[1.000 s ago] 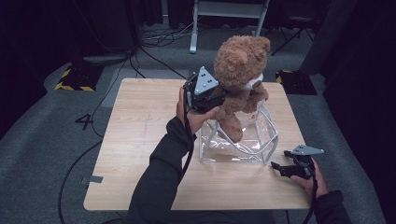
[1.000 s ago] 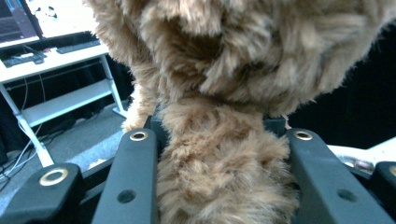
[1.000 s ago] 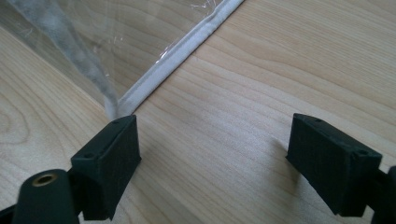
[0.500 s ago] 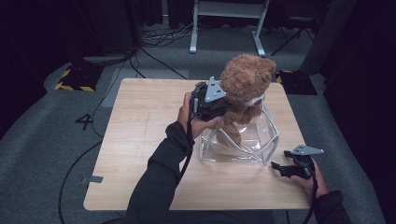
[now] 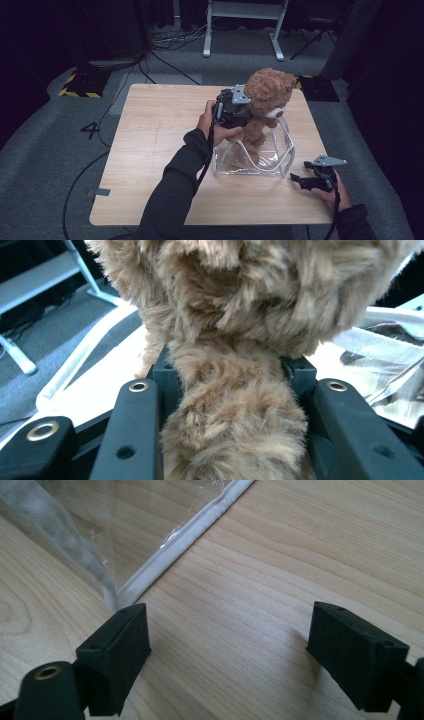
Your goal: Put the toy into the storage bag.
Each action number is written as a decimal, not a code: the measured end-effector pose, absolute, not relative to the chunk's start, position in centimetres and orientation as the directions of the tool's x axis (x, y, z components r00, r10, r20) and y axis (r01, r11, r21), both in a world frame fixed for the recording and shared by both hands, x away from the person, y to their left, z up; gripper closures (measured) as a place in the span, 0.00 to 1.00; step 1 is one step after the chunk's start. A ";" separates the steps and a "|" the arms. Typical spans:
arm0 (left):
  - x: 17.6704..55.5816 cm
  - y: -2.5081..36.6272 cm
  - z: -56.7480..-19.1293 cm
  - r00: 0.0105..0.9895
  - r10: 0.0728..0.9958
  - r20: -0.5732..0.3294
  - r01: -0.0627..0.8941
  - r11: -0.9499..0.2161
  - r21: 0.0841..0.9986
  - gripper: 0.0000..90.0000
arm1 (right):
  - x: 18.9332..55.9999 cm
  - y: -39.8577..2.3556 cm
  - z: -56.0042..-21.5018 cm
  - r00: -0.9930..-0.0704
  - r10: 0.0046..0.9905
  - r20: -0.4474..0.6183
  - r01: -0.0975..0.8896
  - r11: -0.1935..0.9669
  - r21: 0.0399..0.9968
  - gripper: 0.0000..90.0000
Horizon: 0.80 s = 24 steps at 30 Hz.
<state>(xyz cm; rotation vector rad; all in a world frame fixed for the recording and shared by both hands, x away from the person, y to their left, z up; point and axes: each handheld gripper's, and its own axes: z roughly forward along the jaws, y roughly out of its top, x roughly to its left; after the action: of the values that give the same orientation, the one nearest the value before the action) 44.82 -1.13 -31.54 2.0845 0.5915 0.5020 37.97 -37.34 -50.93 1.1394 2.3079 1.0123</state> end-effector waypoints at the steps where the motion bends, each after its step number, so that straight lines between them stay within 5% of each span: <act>1: 44.9 -1.3 -31.6 0.806 0.578 0.129 0.224 -0.499 0.837 0.63 | 38.0 -37.3 -50.9 -0.603 0.798 -0.015 0.529 0.414 0.741 0.18; 16: 45.9 -3.1 -32.0 0.821 0.548 0.159 0.265 -0.613 0.744 0.59 | 38.0 -37.3 -50.9 -0.603 0.798 -0.015 0.529 0.414 0.741 0.18; 24: 45.4 -3.2 -28.7 0.818 0.548 0.177 0.242 -0.605 0.759 0.65 | 38.0 -37.3 -50.9 -0.603 0.797 -0.015 0.529 0.414 0.740 0.18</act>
<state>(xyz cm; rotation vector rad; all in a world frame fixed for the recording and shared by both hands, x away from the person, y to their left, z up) 45.41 -3.25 -28.66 2.2270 0.5765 0.5106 37.98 -37.35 -50.92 1.1390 2.3094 1.0124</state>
